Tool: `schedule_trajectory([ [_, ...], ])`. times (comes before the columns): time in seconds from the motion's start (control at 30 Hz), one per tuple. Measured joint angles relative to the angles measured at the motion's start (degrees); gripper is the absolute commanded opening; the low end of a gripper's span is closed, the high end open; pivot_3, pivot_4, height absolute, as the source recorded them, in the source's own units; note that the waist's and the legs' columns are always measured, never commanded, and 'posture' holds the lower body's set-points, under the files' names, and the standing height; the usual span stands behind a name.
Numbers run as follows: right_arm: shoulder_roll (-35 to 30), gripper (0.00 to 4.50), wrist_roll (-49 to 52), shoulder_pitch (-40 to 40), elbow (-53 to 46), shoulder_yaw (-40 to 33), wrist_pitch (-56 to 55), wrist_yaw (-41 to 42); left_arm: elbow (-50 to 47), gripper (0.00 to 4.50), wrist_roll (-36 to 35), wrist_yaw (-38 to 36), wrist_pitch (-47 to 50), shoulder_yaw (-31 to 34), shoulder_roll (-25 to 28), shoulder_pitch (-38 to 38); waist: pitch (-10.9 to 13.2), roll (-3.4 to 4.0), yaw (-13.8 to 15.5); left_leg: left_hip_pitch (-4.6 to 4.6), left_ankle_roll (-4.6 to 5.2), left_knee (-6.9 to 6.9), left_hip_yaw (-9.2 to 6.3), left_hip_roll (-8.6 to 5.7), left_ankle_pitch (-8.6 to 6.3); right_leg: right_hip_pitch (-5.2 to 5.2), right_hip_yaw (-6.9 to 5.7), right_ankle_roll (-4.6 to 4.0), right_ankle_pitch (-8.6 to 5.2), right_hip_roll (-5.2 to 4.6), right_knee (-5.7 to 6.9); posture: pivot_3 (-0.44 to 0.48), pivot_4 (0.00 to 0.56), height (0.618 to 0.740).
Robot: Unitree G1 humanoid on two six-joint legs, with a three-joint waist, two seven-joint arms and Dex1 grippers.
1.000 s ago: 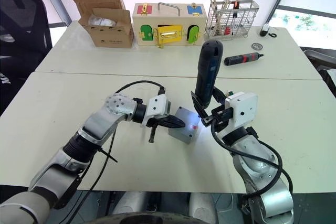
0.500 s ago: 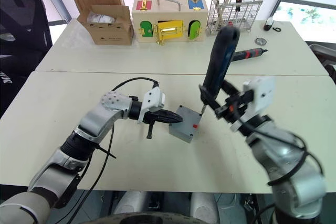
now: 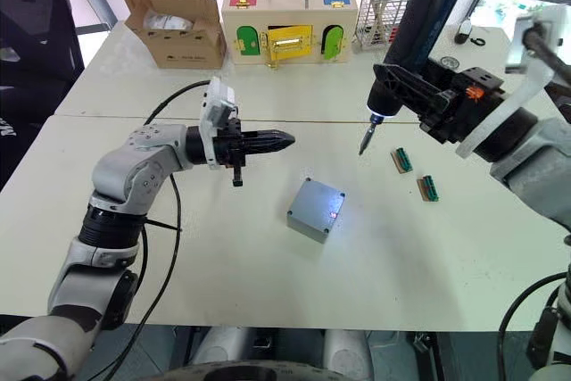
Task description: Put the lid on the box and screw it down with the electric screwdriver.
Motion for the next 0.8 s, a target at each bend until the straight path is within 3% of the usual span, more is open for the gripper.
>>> schedule_trajectory([
  [0.2,-15.94,1.89,-5.22,0.43,17.83,1.84,11.63,0.04,-1.60,0.00,2.87,1.24,-3.49,-2.94,0.44,0.39,0.16,0.14,0.77,-0.07,0.05,0.05,0.07,-0.04,-0.02,0.00,0.00,-0.04,0.01,-0.07,-0.10,0.000,0.150,0.694],
  [0.4,-29.76,1.89,-17.89,8.95,33.11,4.66,22.24,23.01,-10.45,0.00,1.50,-3.06,-1.74,-8.39,3.31,3.58,0.27,0.54,1.16,-0.10,0.06,-0.04,0.08,0.00,-0.03,-0.05,-0.01,-0.04,0.00,-0.06,-0.16,0.000,0.150,0.694],
  [0.6,-31.33,1.89,-35.02,9.61,40.95,19.88,17.42,41.97,-14.50,0.00,2.78,-2.87,-1.88,-13.15,5.04,7.36,0.29,1.08,0.59,-0.07,0.07,0.06,0.11,-0.03,-0.04,-0.05,0.02,-0.24,-0.08,-0.08,-0.09,0.000,0.150,0.694],
  [0.8,-25.21,1.89,-48.07,-3.55,49.15,30.24,15.95,51.26,-16.12,0.00,2.58,-2.19,-1.66,-13.50,5.58,7.96,0.30,1.20,-0.23,-0.08,0.04,0.03,0.11,-0.02,-0.02,-0.10,0.02,-0.04,0.02,-0.02,-0.06,0.000,0.150,0.694],
])
